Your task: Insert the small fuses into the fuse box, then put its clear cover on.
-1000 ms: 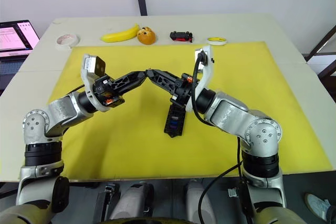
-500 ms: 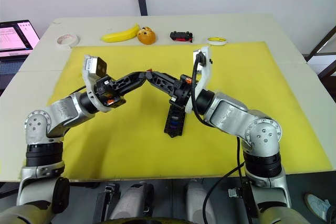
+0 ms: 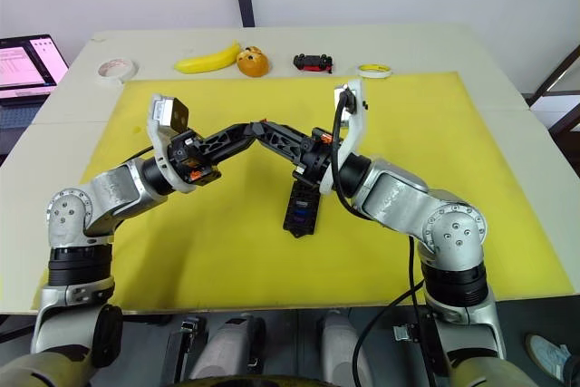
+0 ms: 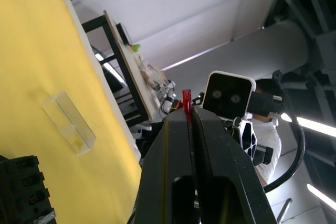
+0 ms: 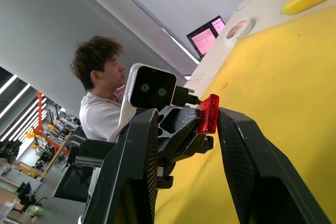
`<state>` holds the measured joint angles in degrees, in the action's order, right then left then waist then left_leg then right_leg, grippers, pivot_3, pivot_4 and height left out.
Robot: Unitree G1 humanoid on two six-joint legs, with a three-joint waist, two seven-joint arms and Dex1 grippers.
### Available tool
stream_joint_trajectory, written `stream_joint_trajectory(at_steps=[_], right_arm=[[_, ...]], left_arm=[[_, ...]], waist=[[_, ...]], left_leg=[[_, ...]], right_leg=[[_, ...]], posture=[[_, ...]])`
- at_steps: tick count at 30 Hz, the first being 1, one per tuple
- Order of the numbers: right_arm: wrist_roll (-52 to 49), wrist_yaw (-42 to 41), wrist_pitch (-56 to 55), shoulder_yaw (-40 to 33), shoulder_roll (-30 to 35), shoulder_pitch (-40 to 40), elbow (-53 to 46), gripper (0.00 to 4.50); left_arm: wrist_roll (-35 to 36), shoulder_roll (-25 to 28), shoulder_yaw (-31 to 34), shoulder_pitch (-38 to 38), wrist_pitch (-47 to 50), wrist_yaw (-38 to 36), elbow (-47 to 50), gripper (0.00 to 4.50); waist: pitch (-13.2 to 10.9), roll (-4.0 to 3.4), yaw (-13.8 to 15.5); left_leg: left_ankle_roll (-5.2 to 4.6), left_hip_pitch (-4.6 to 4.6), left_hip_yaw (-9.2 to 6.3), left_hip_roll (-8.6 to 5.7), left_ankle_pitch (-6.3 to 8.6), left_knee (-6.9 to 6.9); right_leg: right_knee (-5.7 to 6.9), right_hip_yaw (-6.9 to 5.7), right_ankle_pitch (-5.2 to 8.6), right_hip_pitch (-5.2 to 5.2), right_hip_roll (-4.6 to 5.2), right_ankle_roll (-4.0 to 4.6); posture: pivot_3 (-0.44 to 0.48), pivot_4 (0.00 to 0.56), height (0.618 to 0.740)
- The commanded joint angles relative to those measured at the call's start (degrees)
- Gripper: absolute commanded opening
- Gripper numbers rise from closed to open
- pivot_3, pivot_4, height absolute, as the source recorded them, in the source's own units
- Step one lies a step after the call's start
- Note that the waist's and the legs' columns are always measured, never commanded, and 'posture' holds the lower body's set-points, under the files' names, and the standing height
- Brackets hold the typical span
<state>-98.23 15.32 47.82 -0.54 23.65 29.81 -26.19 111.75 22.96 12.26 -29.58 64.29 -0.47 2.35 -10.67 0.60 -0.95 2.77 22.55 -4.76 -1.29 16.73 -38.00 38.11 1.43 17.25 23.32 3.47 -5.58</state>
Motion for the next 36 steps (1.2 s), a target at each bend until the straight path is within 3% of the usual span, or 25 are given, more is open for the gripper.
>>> stream_joint_trajectory(at_steps=[1,15,16,36], right_arm=[[-1.7,-0.1,-1.4,-0.7,0.3,0.0,-1.7,1.79],[-2.1,0.2,-2.1,-0.5,0.9,-0.3,-1.6,1.79],[-2.1,0.2,-2.1,-0.5,0.9,-0.3,-1.6,1.27],[-3.2,0.8,-2.5,-0.6,1.2,-0.6,-1.5,1.27]], left_arm=[[1.3,-0.3,0.8,-1.0,-0.6,0.0,1.6,0.0],[1.3,-0.6,1.0,-1.0,-0.6,0.4,1.9,0.0],[1.3,-0.6,1.0,-1.0,-0.6,0.4,1.9,0.0],[1.3,-0.7,1.0,-0.6,-0.7,0.4,2.2,0.0]], waist=[[0.0,0.0,0.0],[0.0,0.0,0.0],[0.0,0.0,0.0],[0.0,0.0,0.0]], left_leg=[[0.0,0.0,0.0,0.0,0.0,0.0],[0.0,0.0,0.0,0.0,0.0,0.0],[0.0,0.0,0.0,0.0,0.0,0.0],[0.0,0.0,0.0,0.0,0.0,0.0]], right_leg=[[0.0,0.0,0.0,0.0,0.0,0.0],[0.0,0.0,0.0,0.0,-0.01,0.0],[0.0,0.0,0.0,0.0,-0.01,0.0],[0.0,0.0,0.0,0.0,-0.01,0.0]], posture=[[0.0,0.15,0.74],[0.0,0.15,0.74],[0.0,0.15,0.74],[0.0,0.15,0.74]])
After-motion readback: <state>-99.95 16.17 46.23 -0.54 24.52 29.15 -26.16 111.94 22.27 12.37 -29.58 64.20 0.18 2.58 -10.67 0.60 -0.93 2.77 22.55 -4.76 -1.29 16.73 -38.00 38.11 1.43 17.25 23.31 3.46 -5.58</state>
